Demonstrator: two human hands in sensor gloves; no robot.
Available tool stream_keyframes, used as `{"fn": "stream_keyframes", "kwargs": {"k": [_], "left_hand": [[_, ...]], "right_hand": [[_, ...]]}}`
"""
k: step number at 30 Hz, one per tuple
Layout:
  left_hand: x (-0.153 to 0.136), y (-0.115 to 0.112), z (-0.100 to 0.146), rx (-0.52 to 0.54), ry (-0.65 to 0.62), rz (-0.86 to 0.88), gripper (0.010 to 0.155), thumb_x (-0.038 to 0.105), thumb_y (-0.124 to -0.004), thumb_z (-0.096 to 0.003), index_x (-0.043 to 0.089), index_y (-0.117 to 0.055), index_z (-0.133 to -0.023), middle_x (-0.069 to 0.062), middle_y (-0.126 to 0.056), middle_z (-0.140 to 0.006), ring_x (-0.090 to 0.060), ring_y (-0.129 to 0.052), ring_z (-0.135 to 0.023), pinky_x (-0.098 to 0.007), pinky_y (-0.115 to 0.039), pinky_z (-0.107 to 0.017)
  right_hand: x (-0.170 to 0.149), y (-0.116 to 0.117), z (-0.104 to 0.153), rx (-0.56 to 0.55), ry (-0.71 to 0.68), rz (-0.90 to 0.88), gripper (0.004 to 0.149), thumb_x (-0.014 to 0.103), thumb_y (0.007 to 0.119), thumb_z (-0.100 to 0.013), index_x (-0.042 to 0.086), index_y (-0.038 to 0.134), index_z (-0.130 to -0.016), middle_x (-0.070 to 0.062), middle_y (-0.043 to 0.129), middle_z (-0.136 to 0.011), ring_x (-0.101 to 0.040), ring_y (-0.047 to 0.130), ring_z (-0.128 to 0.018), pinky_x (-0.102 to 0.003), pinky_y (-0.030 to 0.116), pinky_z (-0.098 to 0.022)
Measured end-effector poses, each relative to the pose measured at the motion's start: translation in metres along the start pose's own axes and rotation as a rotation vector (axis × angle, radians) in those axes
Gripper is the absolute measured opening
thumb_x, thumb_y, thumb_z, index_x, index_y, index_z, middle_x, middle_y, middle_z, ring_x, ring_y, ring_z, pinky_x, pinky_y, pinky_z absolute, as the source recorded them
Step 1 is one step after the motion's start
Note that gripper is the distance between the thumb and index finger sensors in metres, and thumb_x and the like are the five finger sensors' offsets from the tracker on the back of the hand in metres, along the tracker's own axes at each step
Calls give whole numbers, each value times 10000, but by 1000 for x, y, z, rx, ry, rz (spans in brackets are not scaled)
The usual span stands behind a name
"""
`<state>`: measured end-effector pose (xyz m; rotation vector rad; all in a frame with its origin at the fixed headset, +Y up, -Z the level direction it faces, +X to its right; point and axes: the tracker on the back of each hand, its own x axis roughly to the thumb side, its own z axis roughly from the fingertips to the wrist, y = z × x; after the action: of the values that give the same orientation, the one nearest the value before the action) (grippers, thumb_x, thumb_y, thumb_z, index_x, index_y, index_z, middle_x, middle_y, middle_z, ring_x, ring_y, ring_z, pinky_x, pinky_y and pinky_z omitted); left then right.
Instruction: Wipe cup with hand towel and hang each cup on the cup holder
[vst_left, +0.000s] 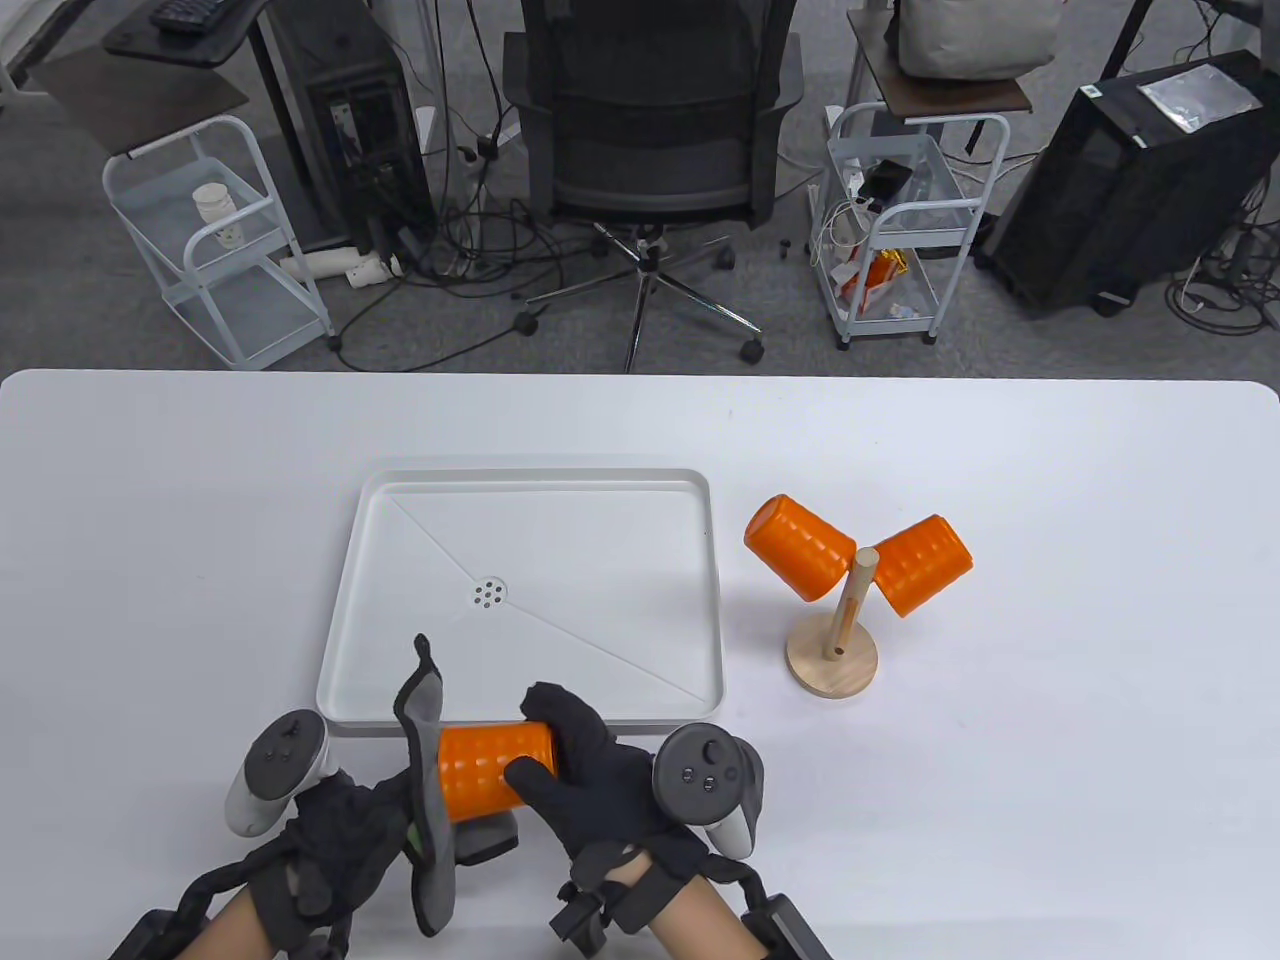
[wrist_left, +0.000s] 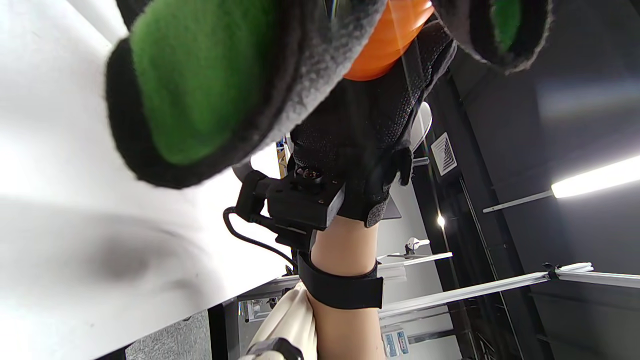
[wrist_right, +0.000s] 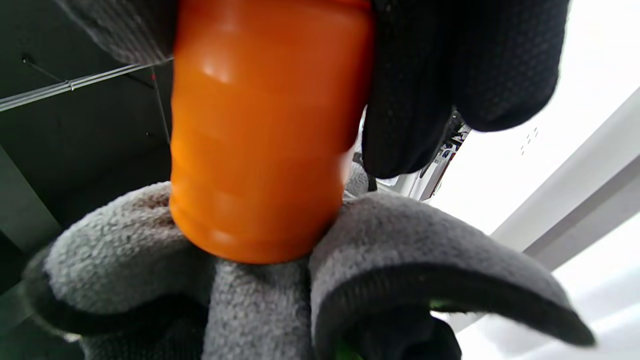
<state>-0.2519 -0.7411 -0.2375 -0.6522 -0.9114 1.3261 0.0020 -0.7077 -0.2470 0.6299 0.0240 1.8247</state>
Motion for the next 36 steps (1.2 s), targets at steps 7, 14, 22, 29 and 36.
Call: {"fn": "stream_keyframes", "kwargs": {"k": [7, 14, 22, 29, 36], "left_hand": [[1, -1, 0, -16, -11, 2, 848, 818, -514, -369, 429, -397, -1113, 204, -375, -1250, -351, -786, -963, -620, -610, -735], [-1, -4, -1, -38, -10, 80, 872, 824, -506, -355, 398, -448, -1113, 181, -425, -1245, -388, -814, -934, -635, -622, -717], [-4, -5, -2, -63, -18, 198, 906, 831, -476, -352, 356, -477, -1124, 147, -452, -1246, -419, -805, -916, -651, -622, -695], [-5, -6, -3, -64, 5, 129, 904, 839, -480, -362, 360, -442, -1128, 138, -449, -1243, -405, -808, -910, -643, -625, -687], [16, -5, -1, -40, 32, -355, 883, 843, -535, -358, 415, -406, -1119, 188, -425, -1241, -373, -795, -936, -639, -610, -709]], "right_hand": [[8, 7, 2, 24, -32, 64, 792, 609, 666, -480, 54, 483, -1014, -259, 760, -846, -310, 1045, -504, -504, 870, -424], [16, 14, 4, 29, -72, 128, 790, 598, 677, -477, 36, 508, -1005, -264, 804, -837, -318, 1064, -462, -508, 883, -392], [23, 20, 7, 33, -156, 227, 784, 586, 680, -476, 46, 491, -1012, -252, 788, -882, -333, 1057, -486, -519, 876, -412], [20, 20, 6, 40, -120, 210, 790, 584, 677, -477, 21, 494, -1001, -275, 794, -857, -335, 1065, -461, -519, 881, -393], [13, 21, 5, 69, -55, 119, 802, 590, 670, -476, -4, 505, -989, -298, 813, -819, -327, 1078, -423, -511, 892, -368]]}}
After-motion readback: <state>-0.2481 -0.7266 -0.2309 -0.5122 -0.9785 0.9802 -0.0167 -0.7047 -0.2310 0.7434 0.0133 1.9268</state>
